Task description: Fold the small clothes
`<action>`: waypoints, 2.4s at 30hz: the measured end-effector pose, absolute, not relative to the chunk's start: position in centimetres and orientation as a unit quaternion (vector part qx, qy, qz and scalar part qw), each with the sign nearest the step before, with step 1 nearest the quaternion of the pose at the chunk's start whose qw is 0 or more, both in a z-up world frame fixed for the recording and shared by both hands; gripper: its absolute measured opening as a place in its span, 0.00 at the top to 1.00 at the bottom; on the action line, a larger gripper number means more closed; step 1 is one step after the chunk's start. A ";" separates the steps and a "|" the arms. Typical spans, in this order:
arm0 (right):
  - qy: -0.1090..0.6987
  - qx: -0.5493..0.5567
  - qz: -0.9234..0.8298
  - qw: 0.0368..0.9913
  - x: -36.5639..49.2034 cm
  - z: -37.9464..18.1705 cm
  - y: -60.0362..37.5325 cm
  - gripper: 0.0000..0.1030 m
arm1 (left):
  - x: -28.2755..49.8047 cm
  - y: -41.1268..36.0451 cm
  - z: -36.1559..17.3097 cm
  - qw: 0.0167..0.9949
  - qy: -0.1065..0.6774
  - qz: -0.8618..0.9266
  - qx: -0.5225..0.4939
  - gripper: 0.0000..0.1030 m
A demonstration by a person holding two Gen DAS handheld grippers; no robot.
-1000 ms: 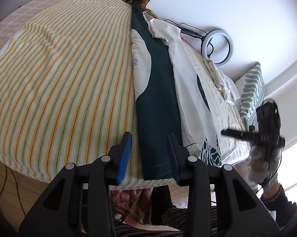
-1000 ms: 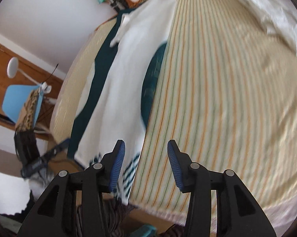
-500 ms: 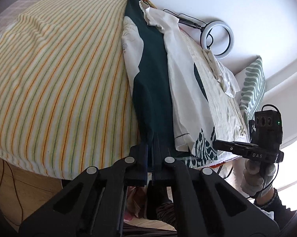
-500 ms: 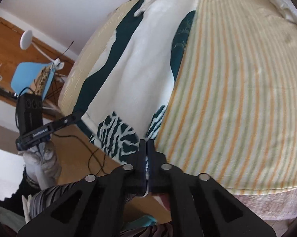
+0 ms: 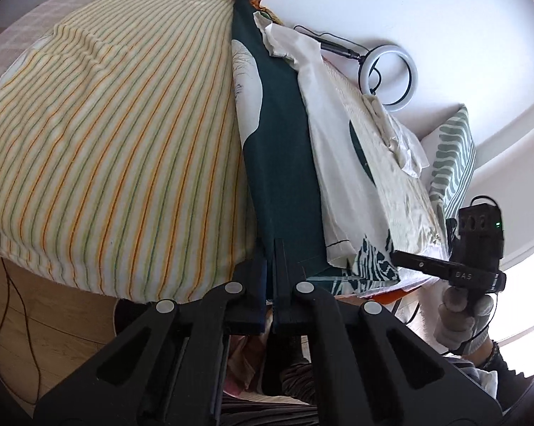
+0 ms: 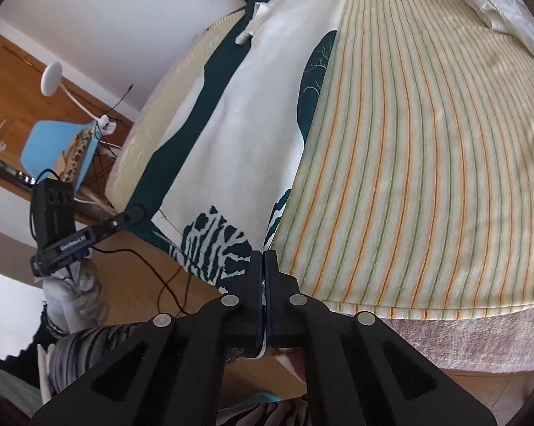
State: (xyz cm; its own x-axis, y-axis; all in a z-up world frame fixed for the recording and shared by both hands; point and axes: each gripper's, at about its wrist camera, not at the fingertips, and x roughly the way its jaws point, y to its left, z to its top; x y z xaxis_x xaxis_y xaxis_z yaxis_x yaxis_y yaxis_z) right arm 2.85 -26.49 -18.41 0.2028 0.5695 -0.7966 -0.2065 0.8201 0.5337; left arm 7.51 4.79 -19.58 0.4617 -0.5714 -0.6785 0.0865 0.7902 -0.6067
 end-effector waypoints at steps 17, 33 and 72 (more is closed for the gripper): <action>0.539 0.227 0.271 0.765 7.5 -15.1 -27.8 1.00 | 13.2 4.6 -14.3 0.834 0.442 -0.212 -0.253 1.00; 0.546 0.239 0.226 0.771 20.0 -17.4 -28.0 1.00 | 26.1 2.8 -15.5 0.853 0.440 -0.178 -0.215 1.00; 0.495 0.133 0.192 0.837 31.9 -15.6 -29.2 0.54 | 41.9 4.7 -12.8 0.887 0.415 -0.129 -0.155 0.56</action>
State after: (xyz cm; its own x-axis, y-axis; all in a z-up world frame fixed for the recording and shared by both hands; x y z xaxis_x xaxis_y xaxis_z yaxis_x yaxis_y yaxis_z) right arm 31.90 -29.25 -15.58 0.4353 0.4529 -0.7781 -0.1897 0.8910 0.4125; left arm 41.94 4.70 -12.79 0.6230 -0.3571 -0.6959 0.1004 0.9189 -0.3816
